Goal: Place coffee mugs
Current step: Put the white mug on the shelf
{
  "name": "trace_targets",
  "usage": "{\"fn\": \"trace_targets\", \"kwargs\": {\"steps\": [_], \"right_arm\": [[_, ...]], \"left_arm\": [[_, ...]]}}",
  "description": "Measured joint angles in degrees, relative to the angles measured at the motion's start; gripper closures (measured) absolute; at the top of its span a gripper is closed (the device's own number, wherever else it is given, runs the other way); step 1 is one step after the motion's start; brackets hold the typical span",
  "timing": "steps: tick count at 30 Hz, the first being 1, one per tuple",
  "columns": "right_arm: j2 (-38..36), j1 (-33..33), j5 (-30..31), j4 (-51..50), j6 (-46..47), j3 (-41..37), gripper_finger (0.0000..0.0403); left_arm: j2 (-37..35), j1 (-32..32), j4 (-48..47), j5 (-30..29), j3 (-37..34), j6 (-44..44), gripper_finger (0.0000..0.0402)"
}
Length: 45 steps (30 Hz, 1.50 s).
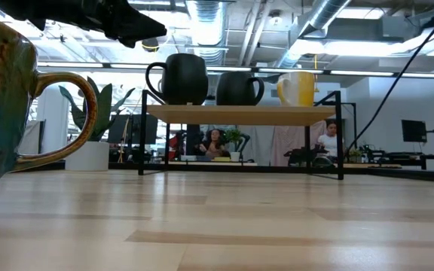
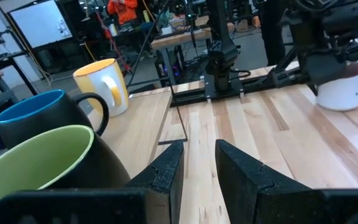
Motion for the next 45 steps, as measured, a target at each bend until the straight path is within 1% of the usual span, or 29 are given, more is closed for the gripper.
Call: {"fn": "trace_targets", "kwargs": {"steps": [3,6,8,11,14,17,20,24,28,32,36,39,45], "right_arm": [[-2.8,-2.3,-0.9,-1.2,-1.4,-0.2,0.0363],[-7.3,-6.0,-1.3,-1.1,-3.6,0.0,0.0363],[-10.2,-9.4,-0.7,-3.1,-6.8,1.2,0.0363],[-13.2,-15.8,3.2,-7.4,-14.6,6.3,0.0363],[-13.6,-23.7,8.8,-10.0,-23.8,13.7,0.0363],[-11.0,-31.6,14.5,-10.2,-30.5,22.6,0.0363],[-6.7,-38.9,20.0,-13.0,-31.4,31.6,0.0363],[-0.5,-46.9,21.4,-17.2,-32.6,41.6,0.0363],[5.2,-52.2,21.6,-22.1,-33.0,48.3,0.0363],[9.8,-55.7,21.7,-24.0,-32.8,51.6,0.0363],[12.8,-58.4,22.0,-25.3,-32.3,52.9,0.0358],[13.9,-59.8,23.3,-27.0,-32.3,53.1,0.0358],[13.9,-61.9,24.6,-26.1,-31.0,53.1,0.0358]], "left_arm": [[0.0,0.0,0.0,0.0,0.0,-0.1,0.0323],[0.0,0.0,0.0,0.0,0.0,-1.3,0.0323],[0.0,0.0,0.0,0.0,0.0,-1.9,0.0323],[0.0,0.0,0.0,0.0,0.0,-2.7,0.0323],[0.0,0.0,0.0,0.0,0.0,-3.5,0.0323],[0.0,0.0,-0.1,0.0,0.0,-3.7,0.0323],[0.0,0.0,-0.3,0.0,0.0,-4.5,0.0323],[0.0,0.0,-0.8,0.4,0.0,-5.6,0.0323],[0.0,0.0,-1.7,0.4,0.0,-6.5,0.0323],[0.0,0.0,-1.6,0.4,0.0,-6.6,0.0323],[0.0,0.0,-1.6,0.4,0.0,-6.6,0.0323],[0.0,0.0,-1.4,0.5,0.0,-6.6,0.0323],[0.0,0.0,-1.2,0.5,0.0,-6.6,0.0323]]}}
